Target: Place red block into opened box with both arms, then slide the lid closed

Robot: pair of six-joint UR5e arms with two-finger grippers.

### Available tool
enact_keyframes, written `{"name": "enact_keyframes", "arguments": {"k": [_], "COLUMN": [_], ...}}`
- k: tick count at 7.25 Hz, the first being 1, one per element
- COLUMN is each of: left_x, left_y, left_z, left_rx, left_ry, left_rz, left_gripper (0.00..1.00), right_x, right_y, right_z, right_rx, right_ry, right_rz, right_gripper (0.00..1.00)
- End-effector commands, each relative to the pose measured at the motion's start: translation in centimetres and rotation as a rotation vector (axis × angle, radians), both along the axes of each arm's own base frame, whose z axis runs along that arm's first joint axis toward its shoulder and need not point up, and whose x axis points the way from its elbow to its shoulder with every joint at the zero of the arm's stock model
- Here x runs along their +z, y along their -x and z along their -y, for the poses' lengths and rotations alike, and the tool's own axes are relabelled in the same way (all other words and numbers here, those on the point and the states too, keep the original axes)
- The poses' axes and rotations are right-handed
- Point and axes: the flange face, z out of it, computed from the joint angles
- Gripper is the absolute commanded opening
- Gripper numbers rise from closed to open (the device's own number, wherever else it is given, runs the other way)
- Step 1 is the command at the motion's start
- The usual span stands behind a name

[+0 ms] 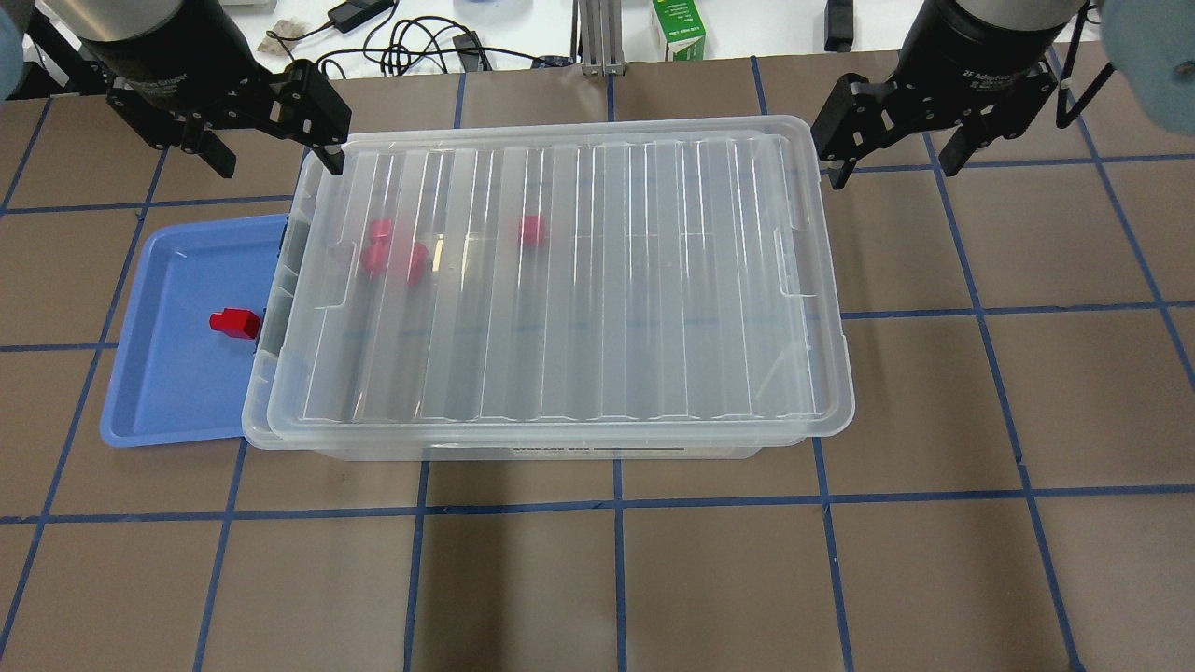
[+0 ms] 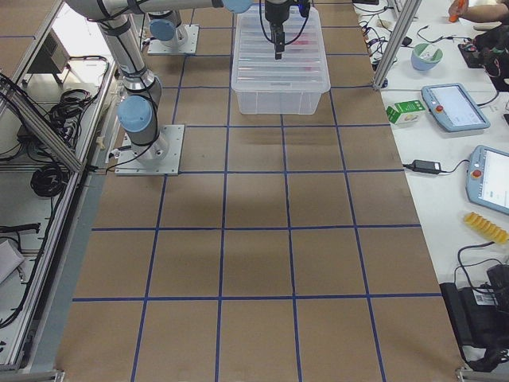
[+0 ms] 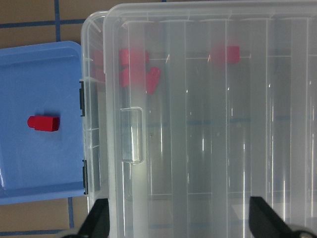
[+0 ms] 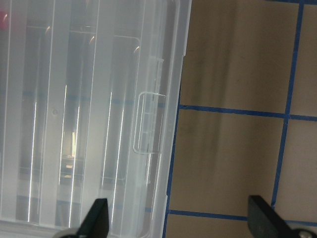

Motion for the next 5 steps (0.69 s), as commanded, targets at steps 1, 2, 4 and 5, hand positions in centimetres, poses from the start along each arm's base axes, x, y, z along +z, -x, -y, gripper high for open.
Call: {"name": "enact_keyframes", "arguments": {"k": [1, 2, 4, 5], "left_x": [-0.01, -0.17, -0.3, -0.32], "left_y": [0.0, -0.01, -0.03, 0.05], "left_z": [-0.1, -0.12, -0.12, -0.15], "left_rx": [0.0, 0.0, 0.0, -0.001], "left_ry": [-0.001, -0.004, -0.006, -0.008], "left_rz": [0.0, 0.002, 0.003, 0.003], "left_gripper": [1.0, 1.0, 1.0, 1.0], "right_x": [-0.04, -0.04, -0.28, -0.69], "right_y": [0.0, 0.0, 0.47, 0.47], "right_z": [-0.01, -0.01, 0.2, 0.25], "right_rx": [0.0, 0.0, -0.006, -0.011], "right_ry": [-0.001, -0.001, -0.007, -0.018], "right_rz": [0.0, 0.0, -0.002, -0.001], "right_gripper": [1.0, 1.0, 1.0, 1.0]}}
